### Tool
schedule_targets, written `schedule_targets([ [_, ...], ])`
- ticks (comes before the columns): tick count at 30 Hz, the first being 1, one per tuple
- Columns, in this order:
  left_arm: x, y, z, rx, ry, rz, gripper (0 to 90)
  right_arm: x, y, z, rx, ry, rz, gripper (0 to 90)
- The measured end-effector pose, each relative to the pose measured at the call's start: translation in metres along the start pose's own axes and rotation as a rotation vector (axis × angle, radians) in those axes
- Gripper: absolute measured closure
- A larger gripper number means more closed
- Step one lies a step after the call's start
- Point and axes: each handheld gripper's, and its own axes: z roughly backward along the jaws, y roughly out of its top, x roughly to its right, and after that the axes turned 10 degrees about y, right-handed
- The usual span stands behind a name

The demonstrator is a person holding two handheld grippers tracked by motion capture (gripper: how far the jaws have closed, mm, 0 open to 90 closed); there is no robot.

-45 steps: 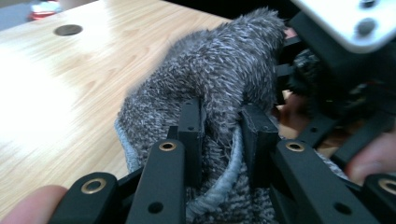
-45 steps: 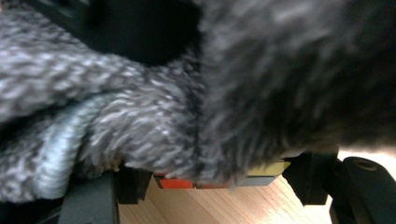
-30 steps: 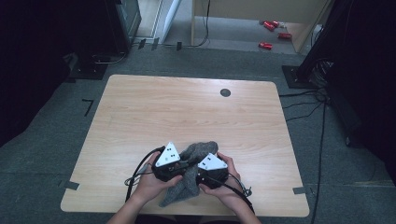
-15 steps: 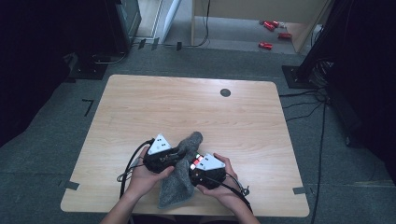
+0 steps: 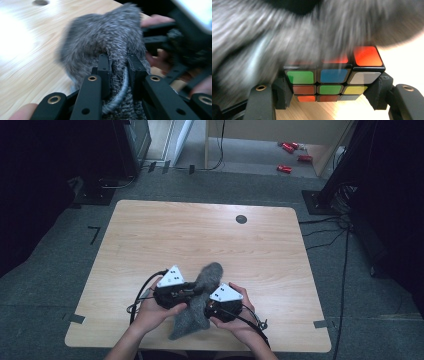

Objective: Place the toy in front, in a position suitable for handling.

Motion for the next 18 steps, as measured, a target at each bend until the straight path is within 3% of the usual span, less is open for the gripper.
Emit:
schedule_targets([
  [2, -0.008, -0.003, -0.003, -0.011, -0.001, 0.044, 77.0, 0.0, -0.001, 0.0, -0.009, -0.007, 0.001, 34.5],
  [4, -0.019, -0.007, -0.002, -0.019, 0.031, 0.085, 77.5, 0.0, -0.001, 0.0, -0.021, -0.011, 0.004, 34.5],
  [6, -0.021, -0.008, 0.0, -0.02, 0.037, 0.092, 77.6, -0.001, -0.002, -0.001, -0.022, -0.004, 0.004, 34.5],
  [9, -0.003, -0.002, 0.0, -0.004, 0.013, 0.011, 77.5, -0.003, -0.001, -0.002, -0.007, 0.018, -0.001, 34.5],
  [11, 0.004, 0.0, -0.003, -0.005, 0.031, -0.03, 77.5, -0.003, -0.001, -0.003, -0.004, 0.013, 0.008, 34.5],
  [13, -0.004, -0.002, -0.003, -0.012, 0.019, 0.02, 78.0, -0.002, -0.001, -0.002, -0.01, 0.005, 0.007, 34.5],
  [18, -0.023, -0.007, 0.005, 0.007, 0.081, 0.075, 79.2, 0.0, -0.001, 0.002, 0.0, 0.001, 0.006, 34.5],
])
